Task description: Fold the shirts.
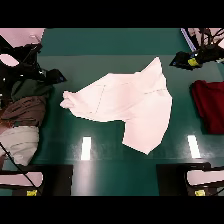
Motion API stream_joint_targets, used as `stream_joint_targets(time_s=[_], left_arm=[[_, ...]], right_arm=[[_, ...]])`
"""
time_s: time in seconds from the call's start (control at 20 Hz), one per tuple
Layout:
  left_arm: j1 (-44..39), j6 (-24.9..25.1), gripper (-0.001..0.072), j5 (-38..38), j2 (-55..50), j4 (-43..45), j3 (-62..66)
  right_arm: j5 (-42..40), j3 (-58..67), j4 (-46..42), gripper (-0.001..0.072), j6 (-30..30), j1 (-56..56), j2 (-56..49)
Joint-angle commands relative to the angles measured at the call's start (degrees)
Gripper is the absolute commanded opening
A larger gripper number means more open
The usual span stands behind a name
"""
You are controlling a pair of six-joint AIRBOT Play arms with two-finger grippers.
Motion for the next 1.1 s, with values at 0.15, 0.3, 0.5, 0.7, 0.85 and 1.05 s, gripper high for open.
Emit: stream_joint_targets(time_s=[0.15,0.3,0.5,0.7,0.85,1.05], left_arm=[[1.9,0.9,0.0502,-10.1,-0.6,9.3,-5.8],[2.5,2.3,0.0502,-9.9,-0.6,6.0,-8.8],[2.5,4.9,0.0502,-10.8,-0.1,0.3,-8.9],[2.7,5.6,0.0501,-11.0,-0.1,-0.4,-8.3],[2.7,5.5,0.0501,-11.5,-0.1,-0.4,-5.1],[2.7,5.4,0.0501,-15.5,0.6,0.0,-2.2]], right_arm=[[6.2,-11.8,0.1,0.0438,-3.5,-0.9,11.5],[2.6,-21.1,0.2,0.0438,-3.9,-0.9,17.9],[0.0,-29.6,0.2,0.0438,-3.9,-0.9,23.4],[0.6,-33.3,0.3,0.0438,-3.9,-0.9,25.8],[0.8,-33.6,0.3,0.0438,-3.9,-0.9,26.0],[0.7,-33.6,0.3,0.0438,-3.9,-0.9,25.9]])
